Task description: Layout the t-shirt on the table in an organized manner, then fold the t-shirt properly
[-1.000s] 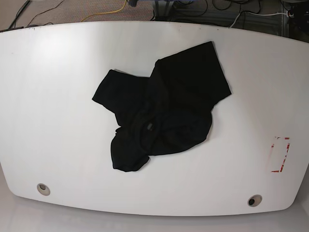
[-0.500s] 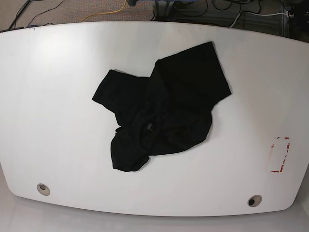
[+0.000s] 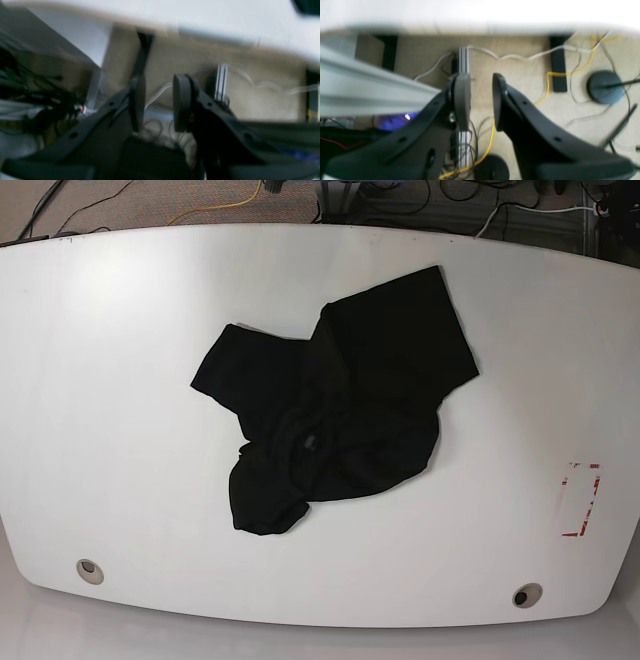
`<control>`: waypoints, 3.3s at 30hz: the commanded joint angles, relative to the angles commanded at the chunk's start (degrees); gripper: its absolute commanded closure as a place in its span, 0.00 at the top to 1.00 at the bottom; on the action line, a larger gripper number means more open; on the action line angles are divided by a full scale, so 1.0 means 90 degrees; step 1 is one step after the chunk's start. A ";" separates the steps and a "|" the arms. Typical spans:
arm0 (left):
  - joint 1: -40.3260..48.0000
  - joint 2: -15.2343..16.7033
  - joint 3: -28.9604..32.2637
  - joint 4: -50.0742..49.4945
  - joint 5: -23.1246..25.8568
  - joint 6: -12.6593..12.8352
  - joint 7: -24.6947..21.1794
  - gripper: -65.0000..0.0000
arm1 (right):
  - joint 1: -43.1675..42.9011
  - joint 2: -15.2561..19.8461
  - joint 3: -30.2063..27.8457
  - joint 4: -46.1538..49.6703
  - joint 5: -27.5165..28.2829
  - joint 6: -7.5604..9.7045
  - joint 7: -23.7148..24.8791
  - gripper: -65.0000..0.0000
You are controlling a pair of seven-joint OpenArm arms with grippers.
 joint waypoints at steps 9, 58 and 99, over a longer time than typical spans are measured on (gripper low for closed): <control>-0.0010 0.0020 -0.0020 0.0840 -0.0156 0.0000 0.0010 0.27 | 0.0352 -0.0020 -0.0020 0.0488 0.0000 -0.0039 0.0000 0.22; -0.3057 -0.0410 0.0908 0.1094 0.0420 -0.0020 0.2784 0.70 | 0.4650 -0.0020 -0.0811 0.0596 0.0000 -0.0342 -0.3663 0.60; -0.3223 -0.0410 0.1055 0.1123 0.0391 -0.0527 0.2784 0.70 | 0.6505 -0.0400 -0.1270 0.0020 -0.0059 0.1045 -0.5548 0.60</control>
